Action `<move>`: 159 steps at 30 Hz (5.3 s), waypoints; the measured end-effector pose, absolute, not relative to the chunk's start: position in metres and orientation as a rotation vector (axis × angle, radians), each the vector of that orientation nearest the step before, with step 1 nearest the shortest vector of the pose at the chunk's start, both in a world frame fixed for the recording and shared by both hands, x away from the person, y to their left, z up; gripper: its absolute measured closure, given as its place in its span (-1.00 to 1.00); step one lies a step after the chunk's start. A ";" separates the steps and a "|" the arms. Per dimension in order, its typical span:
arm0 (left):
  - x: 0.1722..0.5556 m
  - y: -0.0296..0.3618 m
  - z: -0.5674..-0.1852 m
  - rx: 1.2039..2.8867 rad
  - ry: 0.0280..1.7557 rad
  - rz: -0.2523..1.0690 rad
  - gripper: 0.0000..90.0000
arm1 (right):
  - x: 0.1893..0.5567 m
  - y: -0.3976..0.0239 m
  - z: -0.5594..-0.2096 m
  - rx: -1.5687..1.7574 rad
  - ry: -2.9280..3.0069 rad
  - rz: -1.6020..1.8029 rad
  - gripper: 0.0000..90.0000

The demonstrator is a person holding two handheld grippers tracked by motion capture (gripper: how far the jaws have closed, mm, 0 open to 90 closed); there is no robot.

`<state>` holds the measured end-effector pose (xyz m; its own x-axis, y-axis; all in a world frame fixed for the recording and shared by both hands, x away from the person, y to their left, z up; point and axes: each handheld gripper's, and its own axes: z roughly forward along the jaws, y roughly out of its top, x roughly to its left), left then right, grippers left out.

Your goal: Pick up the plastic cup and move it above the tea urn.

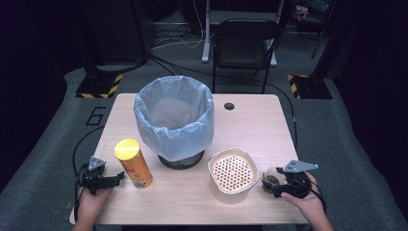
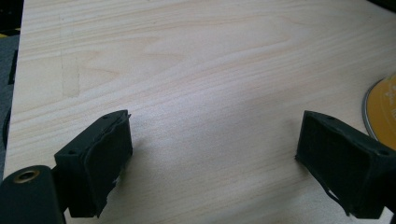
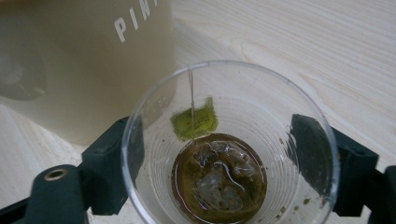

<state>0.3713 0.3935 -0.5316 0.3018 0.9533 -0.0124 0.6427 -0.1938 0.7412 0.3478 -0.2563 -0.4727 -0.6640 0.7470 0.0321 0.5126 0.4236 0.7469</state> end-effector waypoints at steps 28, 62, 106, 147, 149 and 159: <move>0.371 0.393 -0.532 1.921 1.418 0.613 -0.77 | 0.353 -0.258 -0.453 0.966 2.385 1.042 -0.31; 0.372 0.393 -0.532 1.919 1.413 0.621 -0.77 | 0.404 -0.210 -0.359 0.482 2.343 0.944 -0.25; 0.372 0.393 -0.532 1.920 1.411 0.621 -0.77 | 0.420 -0.172 -0.355 0.079 2.315 1.012 -0.23; 0.372 0.393 -0.532 1.919 1.411 0.622 -0.77 | 0.371 -0.144 -0.398 -0.244 1.761 0.612 -0.15; 0.372 0.393 -0.532 1.920 1.411 0.621 -0.77 | 0.368 -0.141 -0.404 -0.285 1.698 0.517 -0.14; 0.372 0.393 -0.532 1.920 1.411 0.621 -0.77 | 0.354 -0.130 -0.416 -0.619 1.493 0.116 -0.09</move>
<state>0.3724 0.3931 -0.5322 0.3030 0.9529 -0.0104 0.6364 -0.1942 0.7466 0.3537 -0.1297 -0.4157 0.1032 -0.2979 -0.9490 -0.4408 0.8416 -0.3121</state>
